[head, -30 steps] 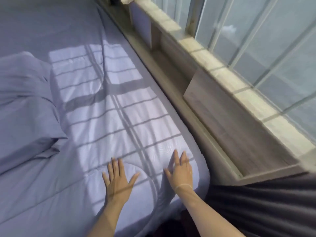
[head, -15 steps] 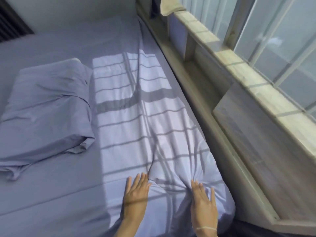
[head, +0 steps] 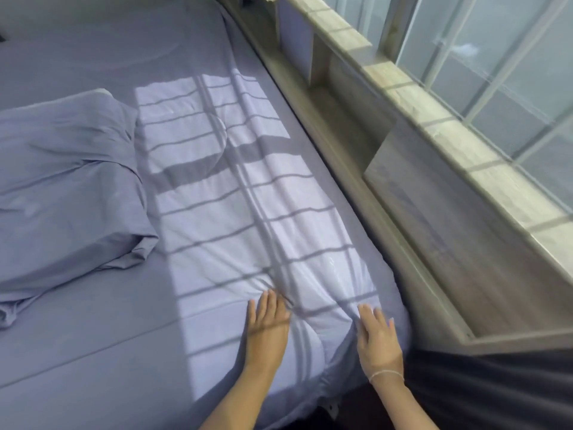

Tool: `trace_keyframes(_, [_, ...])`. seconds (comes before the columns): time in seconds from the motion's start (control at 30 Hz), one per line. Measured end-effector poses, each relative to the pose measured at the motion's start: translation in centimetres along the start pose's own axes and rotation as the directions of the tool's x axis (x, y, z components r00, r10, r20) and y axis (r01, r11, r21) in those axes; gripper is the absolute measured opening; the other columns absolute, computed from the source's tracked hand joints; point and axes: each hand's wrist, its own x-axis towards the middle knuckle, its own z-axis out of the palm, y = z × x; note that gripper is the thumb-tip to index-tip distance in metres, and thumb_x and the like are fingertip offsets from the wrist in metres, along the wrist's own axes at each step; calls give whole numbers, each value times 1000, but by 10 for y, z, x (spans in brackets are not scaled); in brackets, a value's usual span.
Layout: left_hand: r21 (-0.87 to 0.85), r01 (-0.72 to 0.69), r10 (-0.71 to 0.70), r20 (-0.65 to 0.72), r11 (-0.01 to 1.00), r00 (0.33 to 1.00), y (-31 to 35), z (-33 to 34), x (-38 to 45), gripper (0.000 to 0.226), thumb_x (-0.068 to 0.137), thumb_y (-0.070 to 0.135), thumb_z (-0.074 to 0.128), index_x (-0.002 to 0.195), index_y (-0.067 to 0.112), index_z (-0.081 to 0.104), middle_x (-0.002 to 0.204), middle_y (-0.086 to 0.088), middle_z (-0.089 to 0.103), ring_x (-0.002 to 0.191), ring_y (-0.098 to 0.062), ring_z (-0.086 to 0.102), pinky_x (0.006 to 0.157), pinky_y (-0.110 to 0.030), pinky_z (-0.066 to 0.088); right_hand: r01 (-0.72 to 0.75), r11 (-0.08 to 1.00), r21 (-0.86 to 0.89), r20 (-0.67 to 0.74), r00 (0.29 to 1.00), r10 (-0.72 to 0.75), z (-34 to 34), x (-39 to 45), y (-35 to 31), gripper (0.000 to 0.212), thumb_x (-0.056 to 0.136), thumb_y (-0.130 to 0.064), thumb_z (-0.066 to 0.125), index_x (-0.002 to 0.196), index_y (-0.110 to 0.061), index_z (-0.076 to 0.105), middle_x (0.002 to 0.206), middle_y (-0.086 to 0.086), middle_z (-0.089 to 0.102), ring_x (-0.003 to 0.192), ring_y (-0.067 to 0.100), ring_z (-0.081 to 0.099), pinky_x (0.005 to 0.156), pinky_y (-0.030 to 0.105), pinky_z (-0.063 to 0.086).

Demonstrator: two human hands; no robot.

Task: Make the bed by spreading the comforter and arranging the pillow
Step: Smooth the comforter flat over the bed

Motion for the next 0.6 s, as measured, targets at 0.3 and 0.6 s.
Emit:
trace_keyframes(0.3, [-119,-131,96,-262,984,960,59,-23,72,63,94,50,32,135,5,48,147,-16,39,136,-30,38,111,-50,30,-685,649,330,151,717,680,-1,-26,44,66,88,-4,47,149,-16,26,152,12,33,137,32,36,111,45,34])
trace_keyframes(0.6, [-22,-45,40,-207,999,977,126,12,105,87,87,69,27,147,6,23,154,-24,16,144,-37,12,115,-55,2,-751,586,306,482,653,585,36,-10,69,107,74,-28,77,152,-27,3,134,21,51,120,39,52,98,42,47])
